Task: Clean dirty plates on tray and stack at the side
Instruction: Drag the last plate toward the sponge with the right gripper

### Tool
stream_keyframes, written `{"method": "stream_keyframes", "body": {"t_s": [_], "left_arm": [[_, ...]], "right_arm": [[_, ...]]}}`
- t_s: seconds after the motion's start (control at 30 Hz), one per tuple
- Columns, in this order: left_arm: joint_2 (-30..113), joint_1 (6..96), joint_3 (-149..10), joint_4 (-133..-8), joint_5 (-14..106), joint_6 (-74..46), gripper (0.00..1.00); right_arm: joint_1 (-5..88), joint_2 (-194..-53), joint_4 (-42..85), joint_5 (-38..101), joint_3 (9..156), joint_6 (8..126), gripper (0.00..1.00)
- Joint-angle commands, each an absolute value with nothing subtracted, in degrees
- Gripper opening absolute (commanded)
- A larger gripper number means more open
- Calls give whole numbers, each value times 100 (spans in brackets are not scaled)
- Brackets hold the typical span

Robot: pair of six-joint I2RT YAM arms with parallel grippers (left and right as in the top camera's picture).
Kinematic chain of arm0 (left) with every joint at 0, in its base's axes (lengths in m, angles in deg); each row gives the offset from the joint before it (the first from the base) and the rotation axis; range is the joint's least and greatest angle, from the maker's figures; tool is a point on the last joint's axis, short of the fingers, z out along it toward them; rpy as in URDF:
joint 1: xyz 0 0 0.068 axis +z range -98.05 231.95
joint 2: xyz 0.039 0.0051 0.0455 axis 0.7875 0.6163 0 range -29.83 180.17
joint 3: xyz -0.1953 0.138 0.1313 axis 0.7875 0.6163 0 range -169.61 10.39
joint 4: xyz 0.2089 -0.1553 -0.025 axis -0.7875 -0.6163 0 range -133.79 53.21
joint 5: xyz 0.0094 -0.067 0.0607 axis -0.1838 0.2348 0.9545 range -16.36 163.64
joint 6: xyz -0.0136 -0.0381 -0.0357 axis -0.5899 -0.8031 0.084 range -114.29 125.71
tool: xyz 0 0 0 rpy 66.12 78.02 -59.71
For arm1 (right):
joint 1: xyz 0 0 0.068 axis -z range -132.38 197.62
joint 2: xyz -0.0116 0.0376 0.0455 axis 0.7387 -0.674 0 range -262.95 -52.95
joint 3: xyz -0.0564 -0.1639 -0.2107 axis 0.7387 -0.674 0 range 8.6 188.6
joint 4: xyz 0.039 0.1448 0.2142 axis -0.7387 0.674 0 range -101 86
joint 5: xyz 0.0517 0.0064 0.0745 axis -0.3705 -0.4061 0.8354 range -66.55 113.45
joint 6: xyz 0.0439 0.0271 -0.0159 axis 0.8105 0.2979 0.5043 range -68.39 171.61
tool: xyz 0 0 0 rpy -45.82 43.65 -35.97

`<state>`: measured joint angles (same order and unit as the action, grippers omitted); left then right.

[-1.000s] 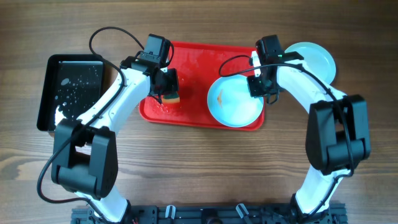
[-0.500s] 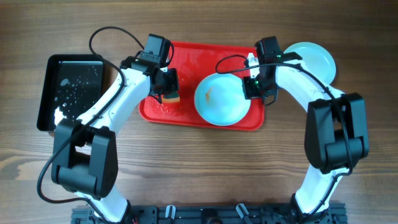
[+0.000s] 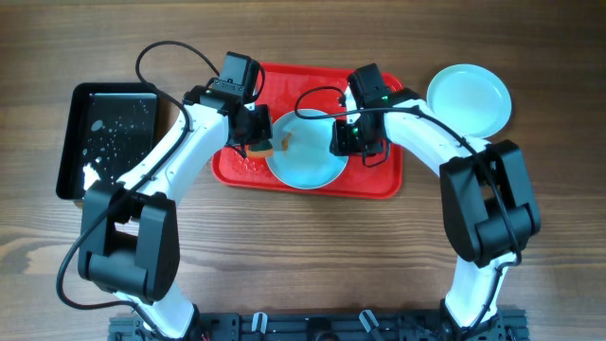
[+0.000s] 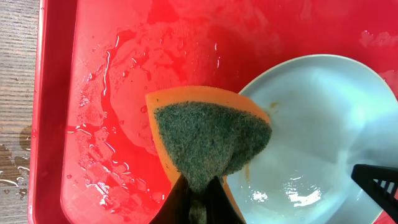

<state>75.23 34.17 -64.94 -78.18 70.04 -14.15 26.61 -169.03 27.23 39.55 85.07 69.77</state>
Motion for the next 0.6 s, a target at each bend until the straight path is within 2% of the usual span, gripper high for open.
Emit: {"method": "stream_keyframes", "body": {"t_s": [0.0,0.03,0.07,0.1,0.17,0.27,0.4,0.57], "left_arm": [[7575,3417,-6560,-7820,6915,-1421,4],[7575,3417,-6560,-7820,6915,-1421,4],[7575,3417,-6560,-7820,6915,-1421,4],[7575,3417,-6560,-7820,6915,-1421,4],[7575,3417,-6560,-7820,6915,-1423,4],[7575,3417,-6560,-7820,6915,-1423,4],[7575,3417,-6560,-7844,6915,-1423,4],[7575,3417,-6560,-7973,6915,-1421,4]], "right_arm": [[2842,-16787,3084,3950,8743,6959,43],[2886,-16712,3222,3898,8817,6972,43],[2925,-16627,3349,3894,8870,6988,36],[2947,-16557,3432,3896,8876,7060,24],[2949,-16511,3646,3891,8876,7331,7],[2879,-16562,3766,3869,8835,7490,8],[2766,-16605,3488,3841,8653,7888,15],[2678,-16605,3359,3504,8380,8655,15]]}}
